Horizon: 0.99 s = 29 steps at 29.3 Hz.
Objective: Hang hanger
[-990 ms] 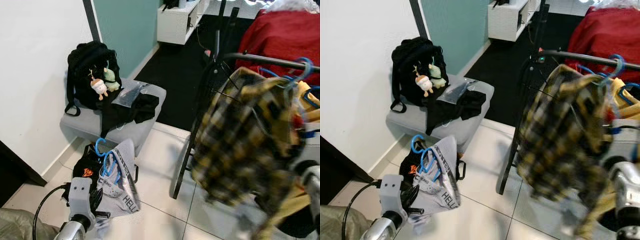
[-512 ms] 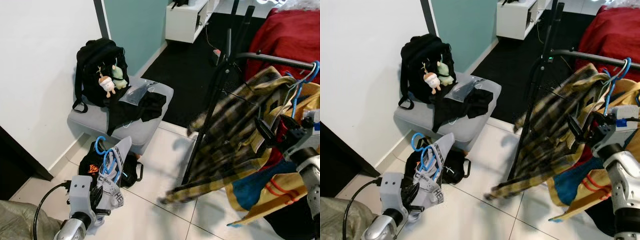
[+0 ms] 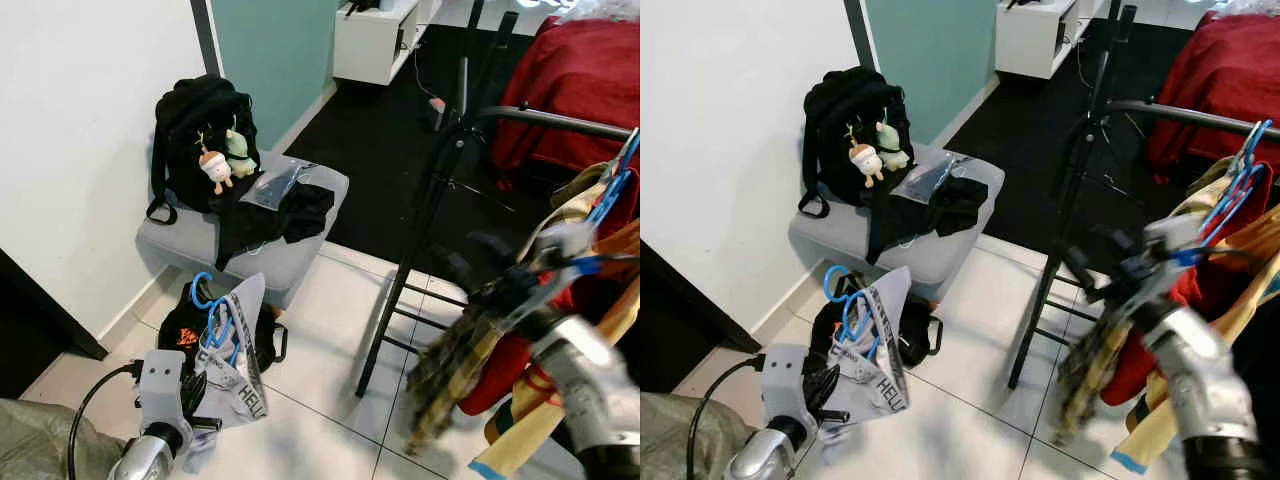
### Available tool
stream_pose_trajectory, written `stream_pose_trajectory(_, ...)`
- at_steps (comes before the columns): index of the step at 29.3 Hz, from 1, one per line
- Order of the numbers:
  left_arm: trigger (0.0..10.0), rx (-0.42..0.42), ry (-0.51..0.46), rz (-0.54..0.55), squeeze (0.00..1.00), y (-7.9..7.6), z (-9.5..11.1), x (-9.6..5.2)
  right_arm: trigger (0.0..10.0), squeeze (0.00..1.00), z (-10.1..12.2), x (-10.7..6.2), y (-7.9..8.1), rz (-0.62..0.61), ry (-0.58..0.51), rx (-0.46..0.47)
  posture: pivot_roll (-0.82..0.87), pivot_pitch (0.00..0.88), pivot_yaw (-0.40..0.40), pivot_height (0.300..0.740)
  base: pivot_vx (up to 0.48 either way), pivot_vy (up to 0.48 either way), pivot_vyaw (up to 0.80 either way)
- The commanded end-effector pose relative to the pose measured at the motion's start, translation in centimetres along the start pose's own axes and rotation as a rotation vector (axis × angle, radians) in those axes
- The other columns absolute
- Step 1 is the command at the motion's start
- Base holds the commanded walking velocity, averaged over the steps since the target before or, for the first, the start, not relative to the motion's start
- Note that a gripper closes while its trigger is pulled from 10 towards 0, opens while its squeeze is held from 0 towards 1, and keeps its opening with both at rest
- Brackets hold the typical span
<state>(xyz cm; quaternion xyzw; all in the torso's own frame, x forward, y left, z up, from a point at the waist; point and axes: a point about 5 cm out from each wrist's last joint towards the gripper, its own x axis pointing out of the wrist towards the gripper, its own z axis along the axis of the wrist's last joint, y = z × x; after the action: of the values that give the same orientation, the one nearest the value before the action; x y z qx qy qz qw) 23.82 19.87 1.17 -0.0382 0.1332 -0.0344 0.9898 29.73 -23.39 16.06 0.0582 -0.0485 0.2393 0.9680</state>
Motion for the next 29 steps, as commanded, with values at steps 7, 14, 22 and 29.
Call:
stream_pose_trajectory(7, 10.0, 0.006, 0.029, -0.021, 0.00, -0.1, -0.7, -0.1, 10.0, 0.00, -1.8, 0.0, -0.9, -0.144, 0.066, -0.007, -0.06, 0.159, 0.050, 0.740, 0.139, 0.000, 0.00)
stream_pose_trajectory(14, 10.0, 0.009, 0.030, -0.030, 0.00, -0.1, -0.6, 0.0, 10.0, 0.00, -1.3, -0.4, -2.4, -0.275, 0.068, -0.011, -0.07, 0.158, 0.051, 0.740, 0.274, 0.000, -0.69)
stream_pose_trajectory(22, 10.0, 0.010, 0.031, -0.035, 0.00, -0.2, -0.7, 0.0, 10.0, 0.00, -0.6, -0.3, -2.7, -0.309, 0.047, -0.026, -0.06, 0.155, 0.050, 0.740, 0.277, 0.000, -0.62)
stream_pose_trajectory(29, 10.0, 0.009, 0.031, -0.032, 0.00, -0.2, -0.8, 0.0, 10.0, 0.00, -0.1, 0.1, -2.1, -0.254, 0.025, -0.037, -0.07, 0.152, 0.050, 0.740, 0.269, 0.000, 0.00)
